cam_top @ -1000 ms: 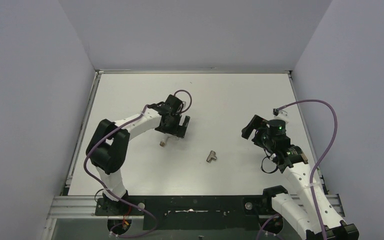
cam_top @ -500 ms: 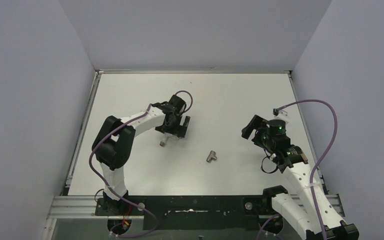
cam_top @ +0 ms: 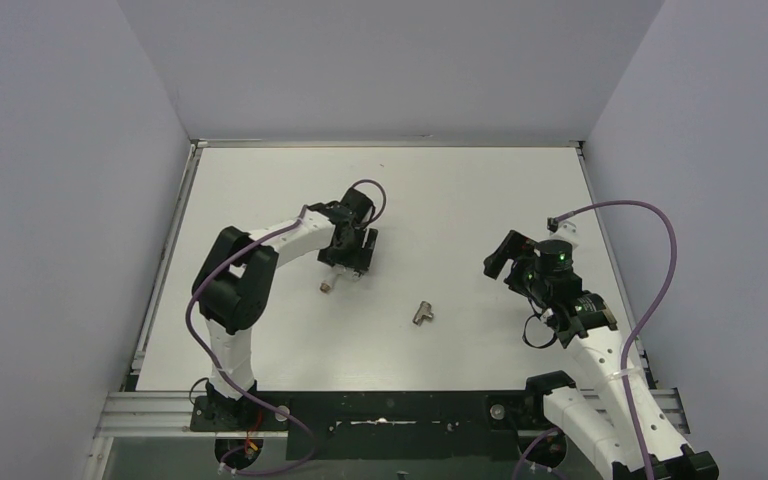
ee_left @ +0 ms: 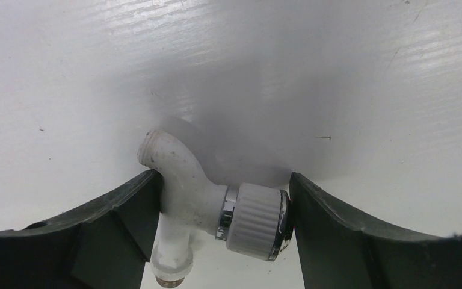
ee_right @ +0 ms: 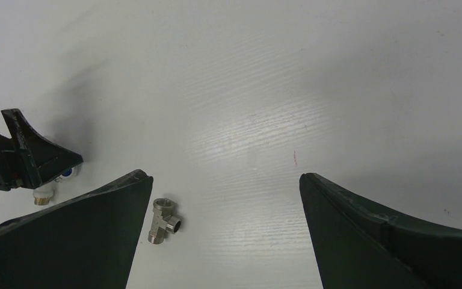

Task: Install the water faucets
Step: Pick up the water faucet from the center of the board.

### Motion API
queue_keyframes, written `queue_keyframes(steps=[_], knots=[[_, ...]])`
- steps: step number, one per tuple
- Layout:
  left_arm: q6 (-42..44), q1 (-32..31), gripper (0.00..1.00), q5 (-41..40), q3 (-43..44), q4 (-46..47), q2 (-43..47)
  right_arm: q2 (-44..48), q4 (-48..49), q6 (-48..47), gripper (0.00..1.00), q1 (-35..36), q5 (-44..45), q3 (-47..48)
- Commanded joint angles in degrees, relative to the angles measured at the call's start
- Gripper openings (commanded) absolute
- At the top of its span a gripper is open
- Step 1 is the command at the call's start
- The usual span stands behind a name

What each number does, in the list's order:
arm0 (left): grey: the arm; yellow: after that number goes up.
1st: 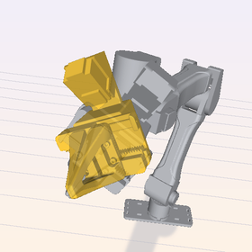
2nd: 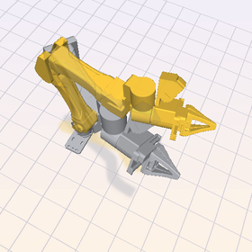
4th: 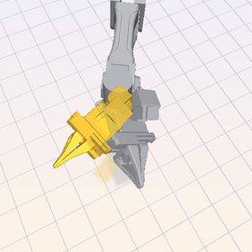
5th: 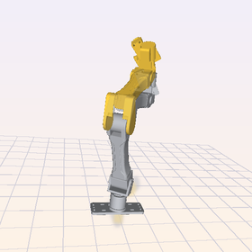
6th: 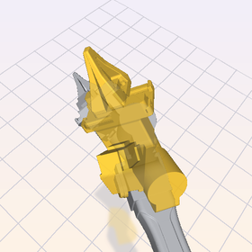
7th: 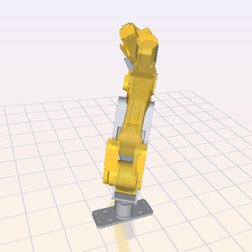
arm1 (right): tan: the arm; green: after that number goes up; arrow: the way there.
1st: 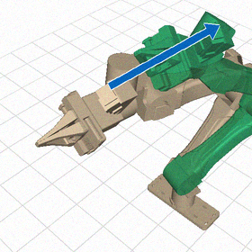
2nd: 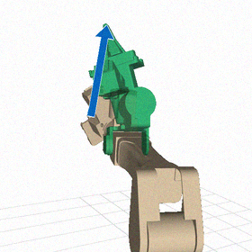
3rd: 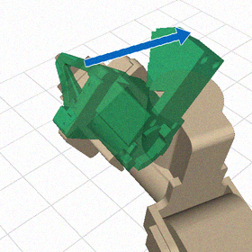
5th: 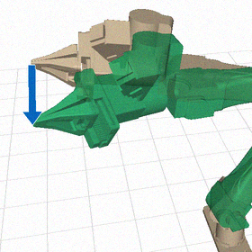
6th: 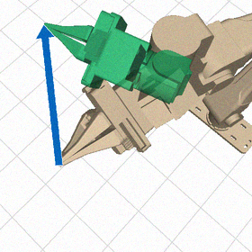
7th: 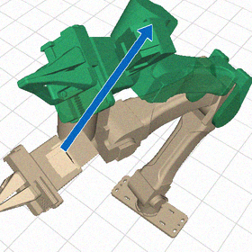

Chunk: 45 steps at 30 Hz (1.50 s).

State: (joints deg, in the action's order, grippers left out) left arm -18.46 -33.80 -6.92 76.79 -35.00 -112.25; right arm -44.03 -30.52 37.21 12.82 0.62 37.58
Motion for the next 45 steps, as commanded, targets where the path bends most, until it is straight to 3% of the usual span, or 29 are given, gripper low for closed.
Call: queue_keyframes(steps=[1,7,13,17,22,29,37,41,45], knots=[[-0.5,1.0,0.62,1.8,0.2,0.6,2.4,0.6,1.4,0.4,1.00,0.2,0.7,0.0],[-2.3,3.4,0.44,4.6,0.6,1.0,5.4,0.4,2.0,0.7,1.00,0.2,0.4,0.1],[-7.3,9.0,0.31,13.9,1.1,6.8,14.1,2.8,5.7,-0.5,1.00,0.2,-2.9,-0.1],[-15.3,14.1,0.19,22.0,-1.3,15.4,21.8,5.4,11.1,-1.4,1.00,0.5,-5.3,-0.2],[-27.3,15.3,0.10,23.4,-2.2,23.2,29.4,5.3,19.8,-2.2,1.00,3.0,-6.5,1.1],[-42.8,14.8,0.05,23.2,-6.6,33.2,36.7,-2.7,32.7,-8.3,1.00,16.2,-1.3,7.6],[-52.5,13.1,0.01,18.0,-9.0,36.8,43.6,-11.7,57.2,-31.6,0.99,39.0,10.6,8.6],[-56.9,11.3,0.01,16.4,-11.2,39.3,46.1,-16.3,68.8,-43.4,0.97,44.7,10.0,8.2],[-59.8,10.7,0.01,17.5,-12.4,41.4,47.7,-20.4,71.3,-46.7,0.95,45.8,7.4,11.1]])
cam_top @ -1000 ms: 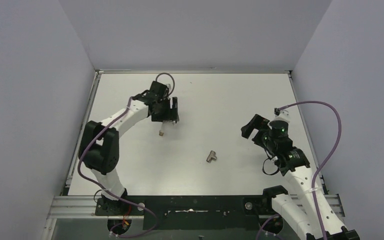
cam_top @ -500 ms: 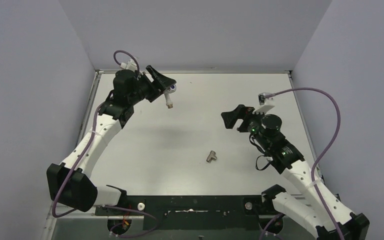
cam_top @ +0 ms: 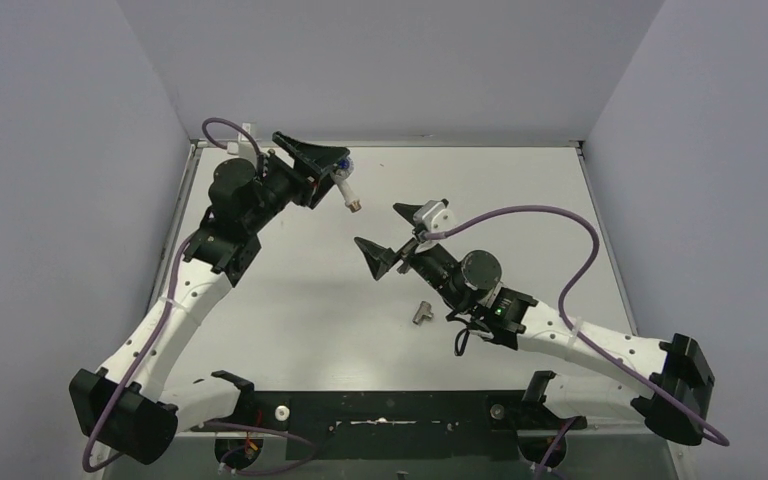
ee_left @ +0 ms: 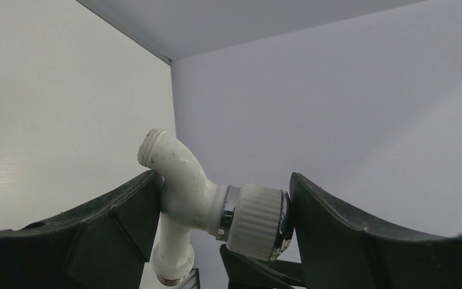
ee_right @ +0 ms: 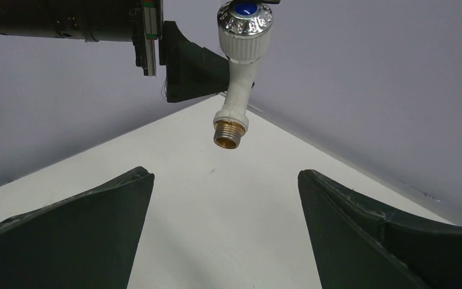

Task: Install the water faucets
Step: Pick up the water faucet from the center of the board.

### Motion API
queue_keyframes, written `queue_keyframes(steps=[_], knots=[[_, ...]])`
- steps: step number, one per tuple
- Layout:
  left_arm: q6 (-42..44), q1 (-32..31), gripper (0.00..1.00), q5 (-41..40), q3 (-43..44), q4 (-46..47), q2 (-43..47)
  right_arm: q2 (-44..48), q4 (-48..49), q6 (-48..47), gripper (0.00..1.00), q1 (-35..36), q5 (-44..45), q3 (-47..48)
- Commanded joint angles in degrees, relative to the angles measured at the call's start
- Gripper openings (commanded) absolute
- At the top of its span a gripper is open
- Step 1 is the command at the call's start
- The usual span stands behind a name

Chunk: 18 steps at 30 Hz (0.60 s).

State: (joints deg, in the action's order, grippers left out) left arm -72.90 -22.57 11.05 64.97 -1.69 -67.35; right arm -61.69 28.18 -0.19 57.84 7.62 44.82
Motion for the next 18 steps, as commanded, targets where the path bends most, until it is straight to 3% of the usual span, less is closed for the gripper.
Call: queue_keyframes(steps=[1,18], knots=[[-6.3,-0.5,0.01,-0.3,-0.9,8.6,3.2,-3.6,13.4,-9.8,0.95,0.8,0.2,4.3],[-10.7,-1.0,0.00,0.4,-4.3,10.4,7.0,-13.9,16.4,-15.6,0.78,0.3,-0.7,11.8]])
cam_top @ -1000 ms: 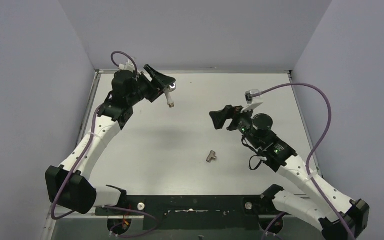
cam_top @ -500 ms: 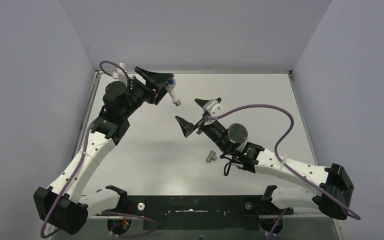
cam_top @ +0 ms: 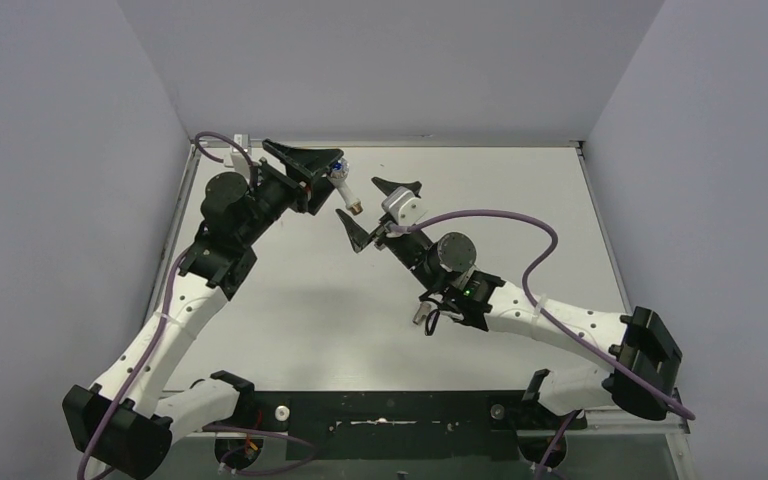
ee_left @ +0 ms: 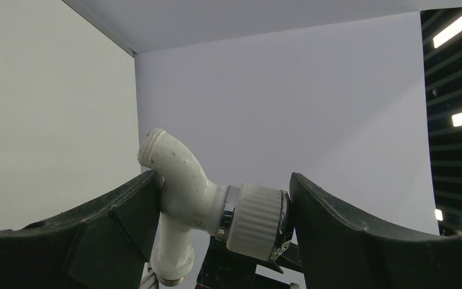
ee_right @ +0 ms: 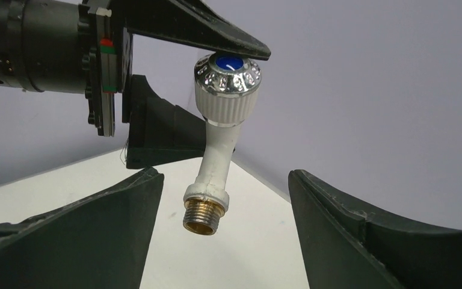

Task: Install the water faucets
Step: Pick up the water faucet from the center of the board.

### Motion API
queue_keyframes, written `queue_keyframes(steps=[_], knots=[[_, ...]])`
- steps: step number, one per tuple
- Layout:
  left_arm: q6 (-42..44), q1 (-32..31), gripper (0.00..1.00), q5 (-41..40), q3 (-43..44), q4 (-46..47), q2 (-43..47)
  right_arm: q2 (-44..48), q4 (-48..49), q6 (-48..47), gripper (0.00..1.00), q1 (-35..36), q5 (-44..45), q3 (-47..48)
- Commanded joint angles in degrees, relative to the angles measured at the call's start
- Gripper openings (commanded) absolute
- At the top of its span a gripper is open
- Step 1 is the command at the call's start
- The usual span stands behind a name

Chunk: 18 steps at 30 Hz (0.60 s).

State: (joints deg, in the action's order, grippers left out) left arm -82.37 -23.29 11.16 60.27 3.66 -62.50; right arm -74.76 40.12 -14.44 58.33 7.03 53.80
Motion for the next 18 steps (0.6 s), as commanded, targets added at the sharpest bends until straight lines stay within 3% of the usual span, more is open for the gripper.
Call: queue_keyframes(steps=[1,6,15,18], knots=[[-1.4,-0.3,0.00,0.3,0.3,5.0,2.3,-1.1,4.5,-1.4,0.76,-0.3,0.1,2.9],[-1.6,-0.3,0.00,0.4,0.2,5.1,2.5,-2.5,3.7,-2.1,0.70,-0.4,0.8,3.8],[-1.9,-0.3,0.00,0.5,-0.3,5.3,2.9,-3.4,3.7,-2.2,0.50,-0.4,2.0,4.5],[-1.9,-0.3,0.00,0.8,-0.1,5.5,2.9,-3.5,3.3,-2.2,0.48,-0.4,2.2,4.5]])
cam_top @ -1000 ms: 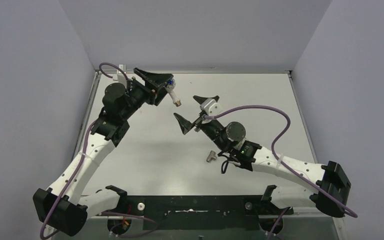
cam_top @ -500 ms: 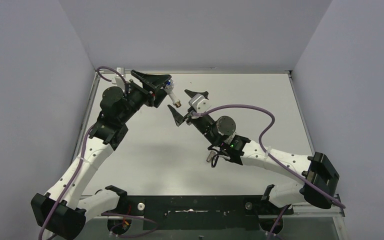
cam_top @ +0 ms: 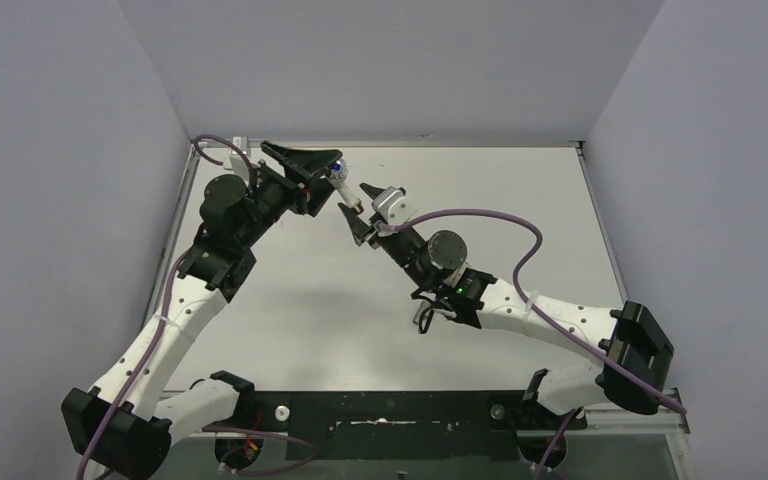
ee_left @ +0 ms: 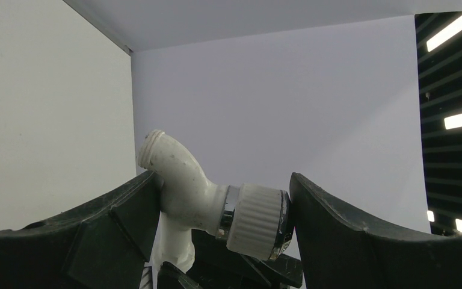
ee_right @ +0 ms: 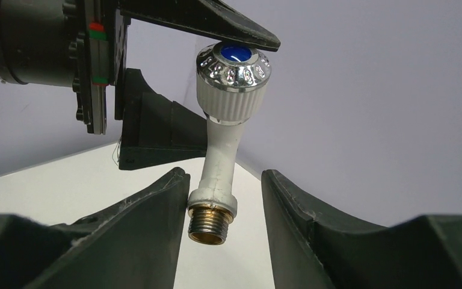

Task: Install the water faucets
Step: Pick up the water faucet from the center of the board.

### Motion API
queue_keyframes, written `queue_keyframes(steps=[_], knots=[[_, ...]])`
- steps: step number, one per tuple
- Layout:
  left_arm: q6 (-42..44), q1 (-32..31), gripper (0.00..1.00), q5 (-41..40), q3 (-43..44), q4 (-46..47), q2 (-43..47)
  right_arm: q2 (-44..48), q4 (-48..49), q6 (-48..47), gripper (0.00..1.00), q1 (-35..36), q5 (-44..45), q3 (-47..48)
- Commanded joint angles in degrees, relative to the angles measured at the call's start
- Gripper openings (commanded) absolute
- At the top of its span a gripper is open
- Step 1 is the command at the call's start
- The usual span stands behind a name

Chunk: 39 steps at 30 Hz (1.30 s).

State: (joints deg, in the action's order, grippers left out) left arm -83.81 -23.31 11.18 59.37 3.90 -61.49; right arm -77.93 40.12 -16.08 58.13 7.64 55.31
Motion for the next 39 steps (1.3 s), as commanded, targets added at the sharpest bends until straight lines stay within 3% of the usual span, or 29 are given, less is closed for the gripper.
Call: queue_keyframes(steps=[1,5,9,15,19,21,24,29,30,31,32,39], knots=[[-0.5,-0.3,0.00,0.9,0.8,5.2,1.9,-0.3,3.2,-0.5,0.48,-0.3,1.7,3.0],[-0.6,-0.2,0.00,0.9,1.1,5.3,2.0,-0.8,3.0,-0.5,0.60,-0.2,2.2,3.0],[-0.6,-0.2,0.00,0.9,1.1,5.2,2.0,-1.1,2.8,-0.4,0.59,-0.2,2.7,3.0],[-0.5,-0.2,0.00,0.9,1.0,5.2,2.2,-1.3,2.0,-0.2,0.46,-0.3,2.7,3.5],[0.2,-0.3,0.00,0.7,1.2,4.5,2.2,-1.1,0.3,0.0,0.25,-0.3,1.8,4.4],[0.6,-0.2,0.07,0.7,1.2,4.4,2.3,-0.8,-1.2,0.2,0.15,-0.3,1.4,5.3],[1.7,-0.2,0.26,1.0,1.5,3.9,2.3,0.3,-2.7,1.2,0.04,-0.4,1.5,6.1],[5.1,-0.1,0.63,2.0,3.1,1.9,1.6,3.3,-7.0,4.9,0.00,-1.2,1.4,7.9],[5.7,-0.1,0.78,2.4,3.6,1.6,1.4,3.8,-7.9,6.0,0.00,-1.6,1.7,8.3],[6.2,-0.1,0.84,2.7,3.9,1.5,1.2,4.4,-8.8,7.4,0.00,-2.0,1.7,8.6],[6.6,-0.1,0.88,3.1,4.0,1.6,1.0,5.0,-9.6,8.4,0.00,-2.6,1.7,8.9],[9.5,0.6,0.90,4.5,5.2,0.9,0.7,8.3,-12.3,14.7,0.00,-6.2,1.4,8.4]])
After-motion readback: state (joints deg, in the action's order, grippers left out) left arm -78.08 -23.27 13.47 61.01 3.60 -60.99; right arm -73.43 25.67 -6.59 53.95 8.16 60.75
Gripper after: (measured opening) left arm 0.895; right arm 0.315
